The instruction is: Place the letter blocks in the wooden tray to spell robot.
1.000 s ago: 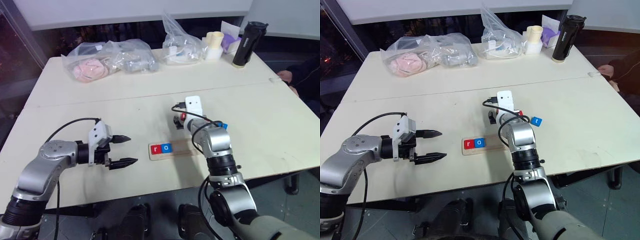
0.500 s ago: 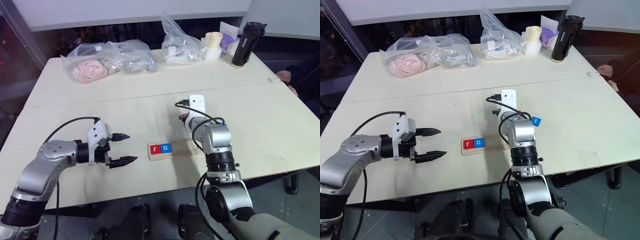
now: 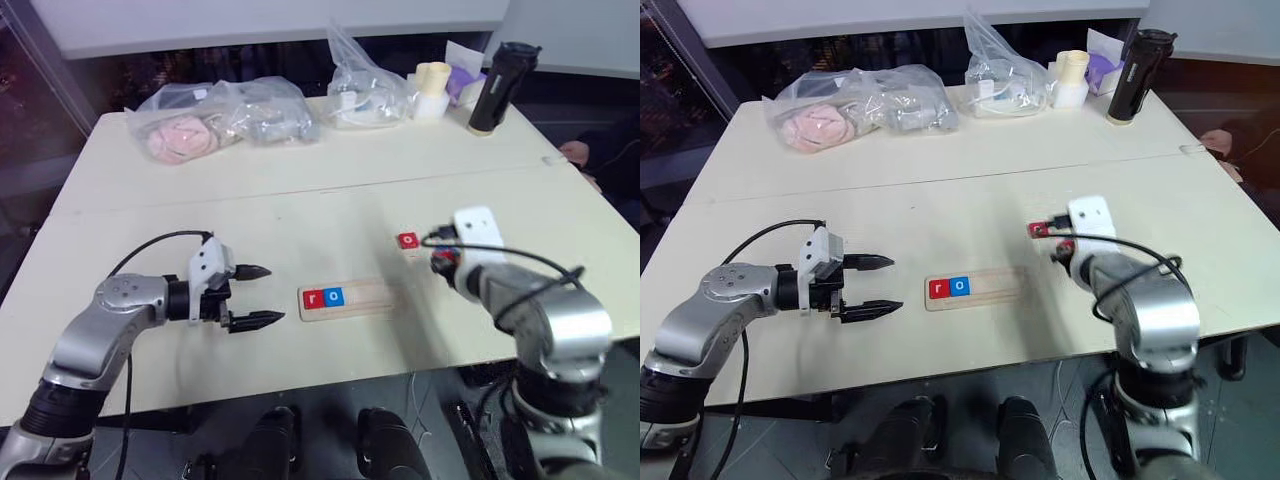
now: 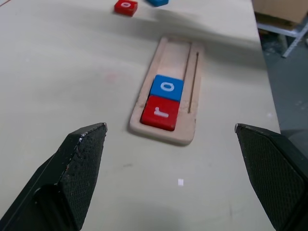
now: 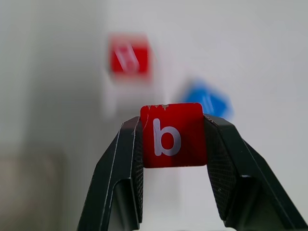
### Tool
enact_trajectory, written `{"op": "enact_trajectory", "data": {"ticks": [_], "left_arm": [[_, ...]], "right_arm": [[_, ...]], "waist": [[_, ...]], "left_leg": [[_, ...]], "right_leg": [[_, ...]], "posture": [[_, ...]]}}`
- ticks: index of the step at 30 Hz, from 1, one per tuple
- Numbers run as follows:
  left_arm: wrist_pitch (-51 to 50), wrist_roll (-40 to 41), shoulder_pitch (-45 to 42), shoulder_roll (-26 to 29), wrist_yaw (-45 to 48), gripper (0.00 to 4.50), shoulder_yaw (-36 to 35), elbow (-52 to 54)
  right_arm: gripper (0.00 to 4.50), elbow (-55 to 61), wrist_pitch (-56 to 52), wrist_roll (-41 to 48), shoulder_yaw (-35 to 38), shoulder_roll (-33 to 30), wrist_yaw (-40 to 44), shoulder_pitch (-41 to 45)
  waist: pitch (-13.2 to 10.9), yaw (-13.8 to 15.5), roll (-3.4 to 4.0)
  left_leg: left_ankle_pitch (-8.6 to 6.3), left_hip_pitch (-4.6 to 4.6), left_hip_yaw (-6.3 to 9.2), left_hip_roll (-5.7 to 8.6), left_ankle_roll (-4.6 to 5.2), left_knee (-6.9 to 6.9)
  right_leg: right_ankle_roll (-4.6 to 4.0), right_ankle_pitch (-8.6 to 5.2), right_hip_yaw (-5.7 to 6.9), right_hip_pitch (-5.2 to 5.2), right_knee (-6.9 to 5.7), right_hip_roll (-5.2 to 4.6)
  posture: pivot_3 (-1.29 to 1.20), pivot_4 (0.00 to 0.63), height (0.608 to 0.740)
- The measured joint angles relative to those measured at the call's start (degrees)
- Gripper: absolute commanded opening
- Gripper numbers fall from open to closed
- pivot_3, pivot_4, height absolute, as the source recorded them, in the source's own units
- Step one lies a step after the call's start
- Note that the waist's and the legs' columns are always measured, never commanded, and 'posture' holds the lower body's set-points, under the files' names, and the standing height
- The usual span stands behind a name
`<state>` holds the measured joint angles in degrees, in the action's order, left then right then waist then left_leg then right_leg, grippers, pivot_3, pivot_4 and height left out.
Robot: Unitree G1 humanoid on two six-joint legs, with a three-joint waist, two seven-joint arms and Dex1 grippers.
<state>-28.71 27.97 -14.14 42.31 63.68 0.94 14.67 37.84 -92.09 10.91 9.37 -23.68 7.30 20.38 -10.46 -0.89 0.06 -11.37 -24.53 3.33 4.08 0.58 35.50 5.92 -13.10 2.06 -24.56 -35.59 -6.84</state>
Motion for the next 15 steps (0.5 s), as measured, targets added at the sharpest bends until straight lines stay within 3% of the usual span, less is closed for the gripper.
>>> {"op": "enact_trajectory", "data": {"ticks": [6, 15], "left_arm": [[-0.7, 4.0, -0.3, -0.1, 2.2, 4.5, -0.2, 0.1], [-0.8, 5.2, -2.0, 0.0, 2.4, 4.5, -0.3, 0.1]], "right_arm": [[1.18, 3.0, 0.0, 0.6, 1.5, 1.1, -0.5, -6.4], [1.18, 2.4, 0.0, 0.5, 2.0, 4.6, -2.3, -4.0]], "waist": [[0.0, 0.2, 0.0], [0.0, 0.3, -0.01]], "left_leg": [[0.0, 0.0, 0.01, -0.04, 0.0, -0.02], [0.0, -0.09, 0.01, -0.01, 0.0, -0.05]], "right_leg": [[0.0, 0.01, 0.01, 0.06, 0.18, 0.01], [-0.16, 0.12, 0.05, 0.06, 0.34, 0.03]], "posture": [[0.0, 0.15, 0.725], [0.0, 0.15, 0.725]]}}
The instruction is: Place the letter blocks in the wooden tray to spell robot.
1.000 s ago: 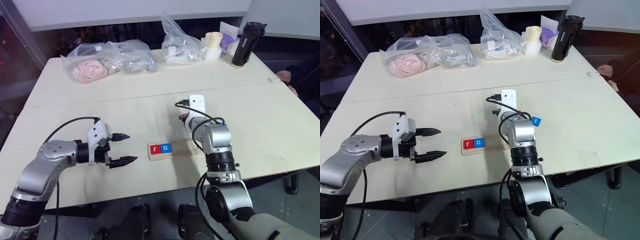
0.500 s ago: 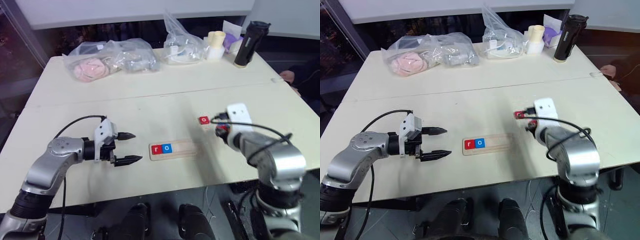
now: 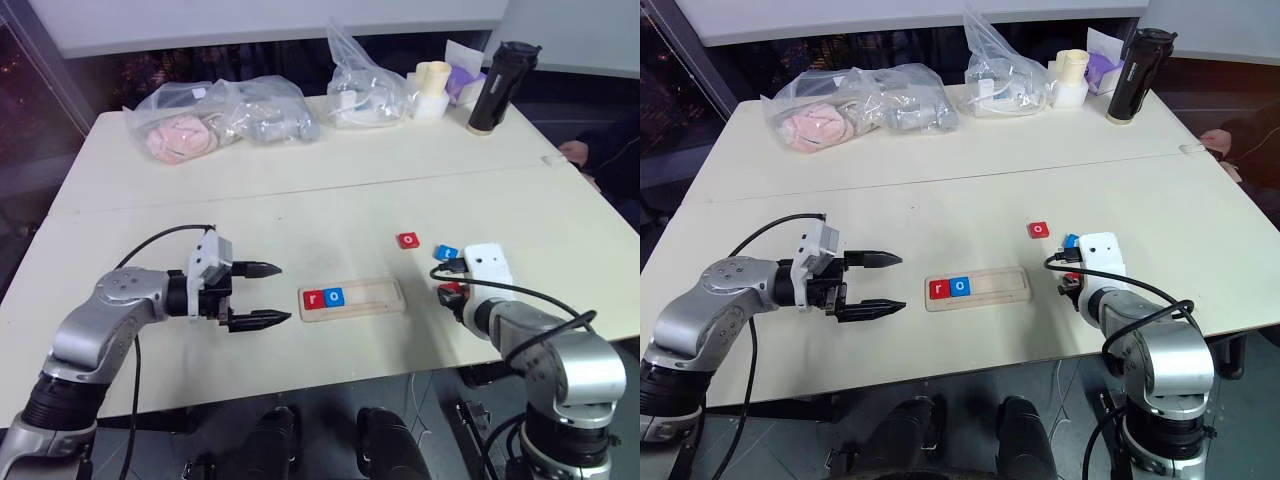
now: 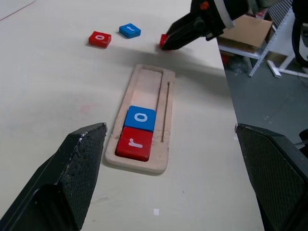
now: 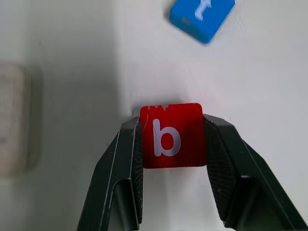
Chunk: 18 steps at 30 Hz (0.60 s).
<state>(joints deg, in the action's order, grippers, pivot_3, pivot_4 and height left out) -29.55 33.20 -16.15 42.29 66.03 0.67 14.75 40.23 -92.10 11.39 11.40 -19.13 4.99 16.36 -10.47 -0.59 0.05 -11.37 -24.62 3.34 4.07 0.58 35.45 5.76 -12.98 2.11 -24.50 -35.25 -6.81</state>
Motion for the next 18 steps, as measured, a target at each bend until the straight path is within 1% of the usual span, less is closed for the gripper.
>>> {"op": "enact_trajectory", "data": {"ticks": [1, 3, 4, 6, 7, 8, 9, 10, 12, 13, 15, 17, 18], "left_arm": [[0.0, 0.0, 0.0, 0.0, 0.0, 4.5, 0.0, 0.0], [0.0, 0.1, 0.0, 0.0, 0.0, 4.5, 0.0, 0.0], [-0.1, 0.5, 0.1, -0.1, 0.0, 4.5, 0.0, 0.1], [-0.2, 1.5, 0.4, -0.2, 0.2, 4.5, -0.2, 0.8], [-0.2, 2.0, 0.7, -0.2, 0.3, 4.5, -0.4, 1.2], [-0.2, 2.5, 0.7, -0.2, 0.4, 4.5, -0.6, 1.3], [-0.2, 2.9, 0.8, -0.2, 0.5, 4.5, -1.1, 1.3], [-0.2, 3.2, 0.8, -0.2, 0.5, 4.5, -1.6, 1.3], [-0.2, 4.2, 0.8, -0.2, 0.9, 4.5, -2.3, 1.2], [-0.2, 4.5, 0.7, -0.2, 1.1, 4.5, -2.4, 1.2], [-0.2, 4.9, 0.4, -0.3, 1.5, 4.5, -2.4, 1.0], [-0.2, 5.1, 0.2, -0.3, 1.6, 4.5, -2.7, 0.6], [-0.2, 5.1, -0.1, -0.4, 1.6, 4.5, -2.7, 0.4]], "right_arm": [[1.18, 0.0, 0.0, 0.0, 0.0, 0.1, -0.1, 0.1], [2.23, -0.4, 0.0, 0.0, -0.1, 0.1, -0.2, 0.1], [2.6, -0.6, 0.0, 0.0, -0.1, 0.1, -0.2, 0.2], [3.64, -1.3, 0.0, 0.3, -0.2, -0.3, 0.4, 0.7], [4.13, -1.7, 0.0, 0.9, -0.4, -1.3, 1.4, 1.0], [4.45, -2.0, 0.0, 1.7, -0.6, -3.3, 3.0, 1.5], [4.45, -2.3, 0.1, 3.6, -1.6, -7.9, 6.1, 2.5], [4.45, -2.3, 0.5, 4.7, -1.9, -10.9, 8.2, 3.0], [4.45, -2.8, 5.2, 8.3, -3.1, -20.6, 16.3, 3.3], [4.45, -2.9, 7.8, 9.5, -3.3, -23.7, 19.9, 3.1], [4.45, -4.9, 18.5, 11.3, -4.2, -31.6, 29.5, 0.2], [4.45, -7.5, 27.1, 11.3, -4.2, -35.0, 36.0, -2.8], [4.45, -10.0, 35.1, 11.2, -4.2, -36.7, 40.9, -5.3]], "waist": [[0.0, 0.0, 0.0], [0.0, 0.0, 0.0], [0.0, 0.0, 0.0], [0.0, 0.0, 0.0], [0.0, 0.0, 0.0], [0.0, 0.0, 0.02], [-0.1, 0.0, 0.05], [-0.1, 0.0, 0.03], [-0.1, 0.1, -0.03], [-0.1, 0.1, -0.1], [-0.2, 0.2, -0.27], [-0.3, 0.2, -0.45], [-0.4, 0.2, -0.52]], "left_leg": [[0.0, 0.0, 0.0, 0.0, 0.0, -0.01], [0.0, 0.0, 0.01, 0.0, 0.0, -0.02], [0.0, 0.0, 0.0, 0.0, 0.0, -0.02], [0.0, 0.0, 0.0, 0.0, 0.0, -0.01], [0.0, 0.0, 0.0, 0.01, 0.0, -0.01], [0.0, 0.0, -0.01, 0.02, 0.0, -0.01], [0.01, 0.0, -0.03, 0.04, 0.01, -0.01], [0.01, 0.0, -0.02, 0.03, 0.01, -0.01], [-0.01, 0.0, 0.0, 0.03, 0.03, 0.0], [-0.01, 0.01, 0.02, 0.01, 0.04, -0.01], [-0.03, 0.0, 0.01, 0.0, 0.06, -0.01], [-0.03, 0.01, 0.0, 0.01, 0.07, 0.0], [-0.04, 0.0, -0.02, 0.01, 0.08, 0.03]], "right_leg": [[0.0, 0.0, 0.01, 0.0, 0.0, 0.0], [0.0, 0.0, 0.02, 0.0, 0.0, 0.01], [0.0, 0.0, 0.02, 0.0, 0.0, 0.01], [0.0, 0.0, 0.02, 0.0, 0.0, 0.01], [0.0, 0.0, 0.02, 0.0, 0.0, 0.01], [0.0, 0.0, 0.02, 0.01, 0.0, 0.01], [0.01, 0.0, 0.02, 0.0, 0.01, 0.01], [0.01, -0.01, 0.05, 0.04, 0.02, 0.01], [0.17, -0.11, 0.12, 0.08, 0.06, 0.0], [0.17, -0.11, 0.16, 0.12, 0.1, 0.0], [0.18, -0.11, 0.19, 0.17, 0.15, 0.0], [0.18, -0.1, 0.19, 0.19, 0.16, -0.01], [0.17, -0.09, 0.19, 0.2, 0.16, -0.01]], "posture": [[0.0, 0.15, 0.725], [0.0, 0.15, 0.725], [0.0, 0.15, 0.725], [0.0, 0.15, 0.725], [0.0, 0.15, 0.725], [0.0, 0.15, 0.725], [0.0, 0.15, 0.725], [0.0, 0.15, 0.725], [0.0, 0.15, 0.725], [0.0, 0.15, 0.725], [0.0, 0.15, 0.725], [0.0, 0.15, 0.725], [0.0, 0.15, 0.725]]}}
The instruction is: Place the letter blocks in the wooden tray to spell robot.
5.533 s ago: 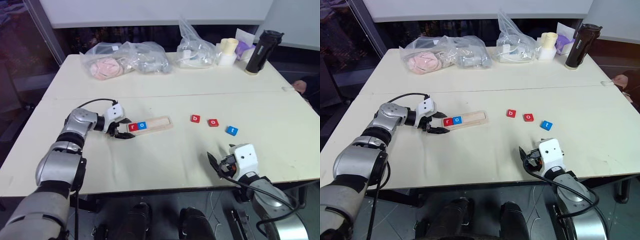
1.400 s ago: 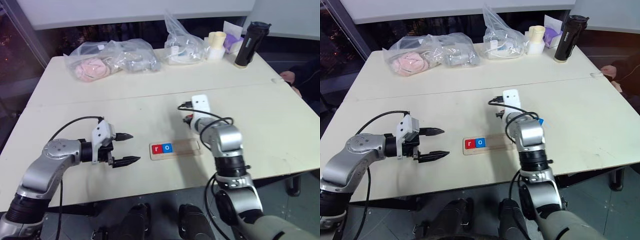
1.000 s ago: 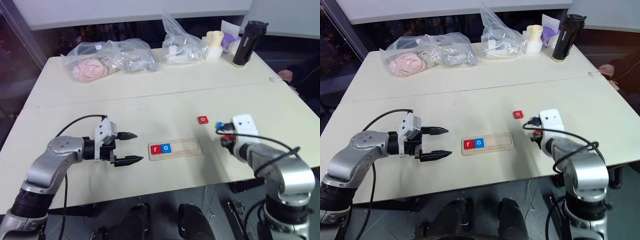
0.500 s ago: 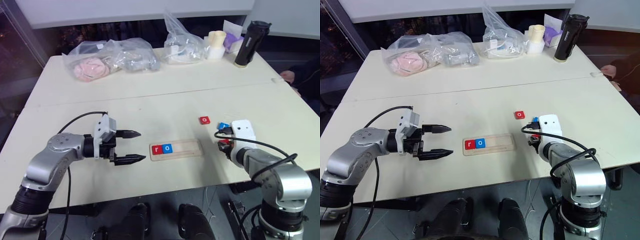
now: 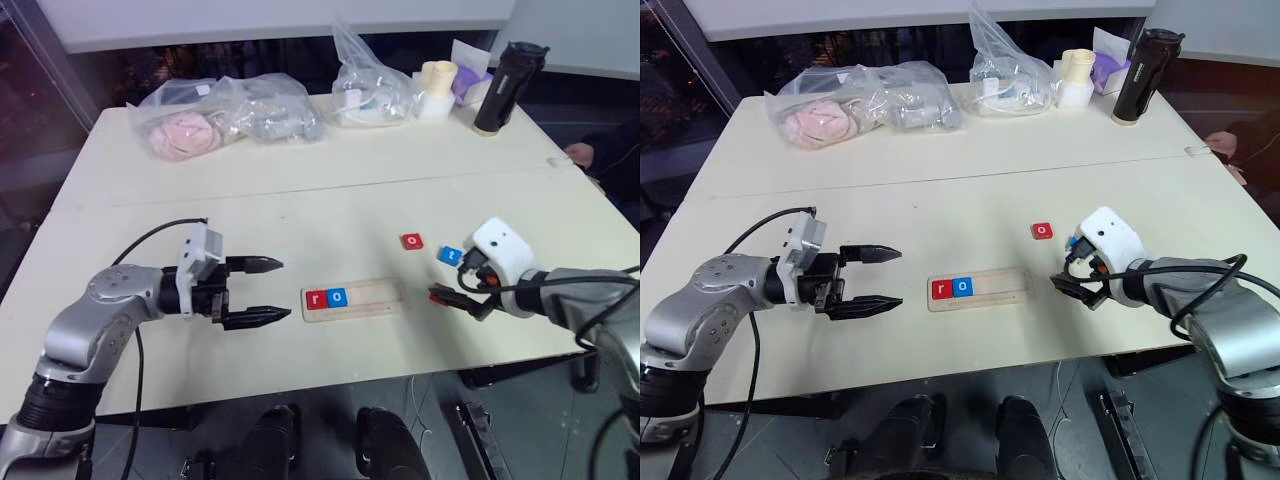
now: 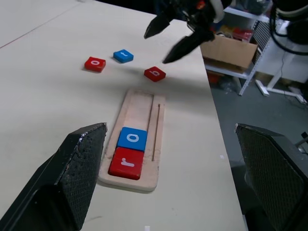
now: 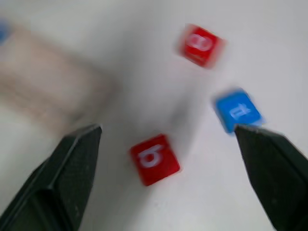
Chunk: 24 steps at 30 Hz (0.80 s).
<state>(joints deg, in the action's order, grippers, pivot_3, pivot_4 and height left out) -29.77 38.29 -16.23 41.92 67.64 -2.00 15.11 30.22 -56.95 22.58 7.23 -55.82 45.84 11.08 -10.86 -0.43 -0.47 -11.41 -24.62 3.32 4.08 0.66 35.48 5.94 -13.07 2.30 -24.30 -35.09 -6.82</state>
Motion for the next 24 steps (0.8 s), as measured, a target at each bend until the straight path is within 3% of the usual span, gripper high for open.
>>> {"op": "enact_trajectory", "data": {"ticks": [3, 7, 19, 22, 24], "left_arm": [[0.0, 0.0, -0.2, -0.2, 0.1, 4.5, 0.0, -0.6], [0.1, 0.0, -0.3, -0.3, 0.3, 4.5, 0.0, -0.5], [0.2, -0.1, 0.0, -0.4, -0.6, 4.5, -0.1, -0.1], [0.3, -0.1, 0.4, -0.4, -0.9, 4.5, -0.2, 0.6], [0.5, -0.1, 0.4, -0.4, -1.2, 4.5, -0.2, 0.8]], "right_arm": [[4.45, -6.0, 13.8, -0.6, -0.1, -1.7, 8.5, -3.6], [4.45, -14.1, 24.1, -3.2, -1.7, -2.0, 13.3, -3.8], [4.45, -31.2, 34.5, -8.9, -8.0, 3.3, 14.1, 1.9], [3.61, -32.7, 35.9, -9.3, -8.4, 3.6, 14.6, 2.5], [2.61, -32.8, 36.7, -9.5, -8.8, 3.6, 15.2, 2.5]], "waist": [[0.0, -0.1, -0.03], [0.0, -0.1, -0.05], [0.0, 0.2, -0.03], [0.0, 0.6, -0.04], [0.0, 0.8, -0.03]], "left_leg": [[-0.01, 0.0, -0.02, 0.0, 0.02, 0.11], [-0.03, 0.0, 0.01, -0.05, 0.0, 0.19], [-0.03, -0.02, 0.01, -0.03, 0.0, 0.21], [-0.03, -0.01, 0.01, -0.03, 0.0, 0.22], [-0.03, 0.0, 0.01, -0.03, 0.0, 0.24]], "right_leg": [[-0.05, 0.06, -0.03, 0.02, -0.01, -0.02], [-0.12, 0.11, -0.04, 0.04, -0.03, -0.07], [-0.15, 0.13, -0.12, 0.01, -0.05, -0.08], [-0.16, 0.13, -0.12, 0.02, -0.05, -0.06], [-0.18, 0.14, -0.12, 0.03, -0.07, -0.06]], "posture": [[0.0, 0.15, 0.725], [0.0, 0.15, 0.725], [0.0, 0.15, 0.725], [0.0, 0.15, 0.725], [0.0, 0.15, 0.725]]}}
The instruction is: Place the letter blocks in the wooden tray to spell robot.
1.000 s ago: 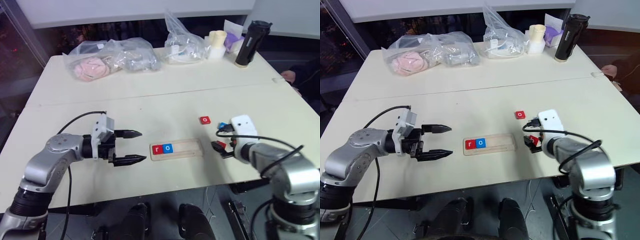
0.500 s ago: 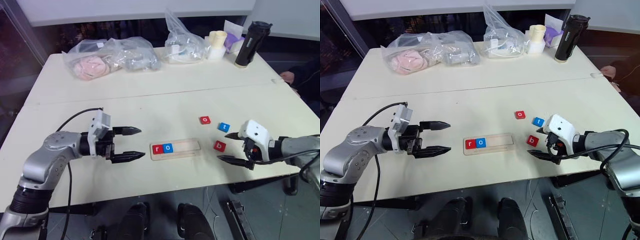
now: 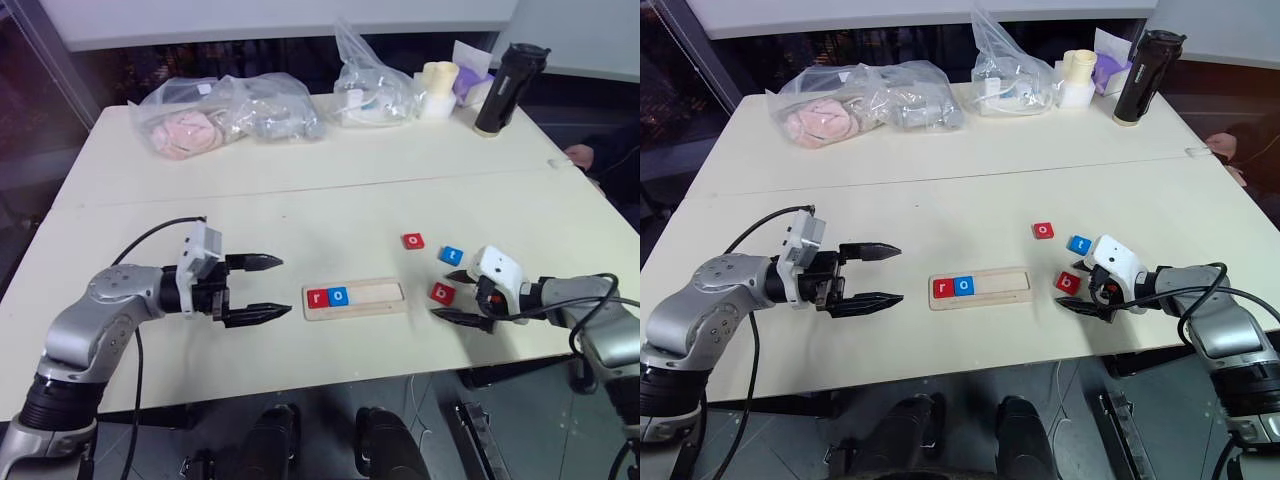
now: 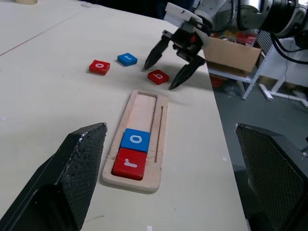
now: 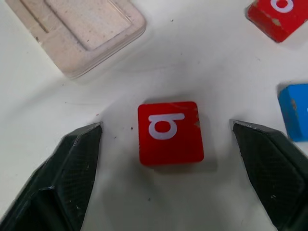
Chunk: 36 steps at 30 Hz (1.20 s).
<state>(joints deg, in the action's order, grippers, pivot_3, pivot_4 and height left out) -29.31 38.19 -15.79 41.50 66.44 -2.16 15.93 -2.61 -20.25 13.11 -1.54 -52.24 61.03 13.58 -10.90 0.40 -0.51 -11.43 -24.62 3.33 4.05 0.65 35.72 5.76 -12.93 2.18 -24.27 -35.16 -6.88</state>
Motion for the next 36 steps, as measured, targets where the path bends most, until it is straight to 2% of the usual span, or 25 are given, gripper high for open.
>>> {"op": "enact_trajectory", "data": {"ticks": [3, 8, 12, 18, 24, 36], "left_arm": [[0.1, 0.0, 0.4, 0.0, -0.2, 4.5, -0.2, 0.0], [0.2, -0.1, 1.0, 0.0, -0.3, 4.5, -0.5, 0.0], [0.2, 0.0, 1.1, 0.3, 0.2, 4.5, -0.6, 0.1], [0.2, 0.0, 1.1, 0.6, 1.7, 4.5, -0.6, 0.2], [0.1, 0.0, 1.6, 0.7, 1.8, 4.5, -0.7, 1.2], [0.1, 0.0, 2.9, 0.7, 0.6, 4.5, -0.8, 2.7]], "right_arm": [[1.15, -0.5, 1.0, -0.6, -0.1, 0.0, 0.2, 0.4], [1.16, -0.2, 2.1, -1.9, -1.0, 0.0, 1.0, 3.7], [1.16, 5.3, 3.1, -2.2, -4.1, 0.1, 4.6, 10.0], [1.16, 10.1, 4.0, -2.4, -12.2, 6.1, 9.8, 16.7], [1.16, 3.9, 7.7, -6.4, -17.8, 9.3, 11.6, 20.0], [1.16, -3.9, 11.7, -10.1, -18.8, 12.7, 12.1, 21.5]], "waist": [[0.0, 0.3, 0.0], [0.0, 0.2, 0.02], [0.0, 0.2, 0.04], [0.0, 0.5, 0.0], [0.0, 0.3, -0.01], [0.0, 0.2, -0.01]], "left_leg": [[0.0, 0.0, 0.0, 0.0, 0.0, 0.12], [-0.01, -0.01, 0.0, 0.0, -0.02, 0.2], [-0.01, -0.02, 0.0, -0.02, -0.01, 0.16], [-0.01, -0.06, 0.03, 0.02, -0.01, 0.21], [-0.02, -0.1, 0.0, 0.07, -0.01, 0.29], [-0.01, -0.09, 0.01, 0.05, -0.01, 0.33]], "right_leg": [[-0.01, 0.01, 0.0, 0.03, -0.04, 0.01], [0.0, 0.02, -0.01, 0.04, -0.07, 0.01], [0.0, 0.03, -0.03, -0.04, -0.1, 0.04], [0.0, 0.03, -0.01, 0.0, -0.08, 0.04], [0.05, 0.07, 0.01, -0.04, -0.09, 0.06], [0.05, 0.07, 0.01, -0.09, -0.25, 0.1]], "posture": [[0.0, 0.15, 0.725], [0.0, 0.15, 0.725], [0.0, 0.15, 0.725], [0.0, 0.15, 0.725], [0.0, 0.15, 0.725], [0.0, 0.15, 0.725]]}}
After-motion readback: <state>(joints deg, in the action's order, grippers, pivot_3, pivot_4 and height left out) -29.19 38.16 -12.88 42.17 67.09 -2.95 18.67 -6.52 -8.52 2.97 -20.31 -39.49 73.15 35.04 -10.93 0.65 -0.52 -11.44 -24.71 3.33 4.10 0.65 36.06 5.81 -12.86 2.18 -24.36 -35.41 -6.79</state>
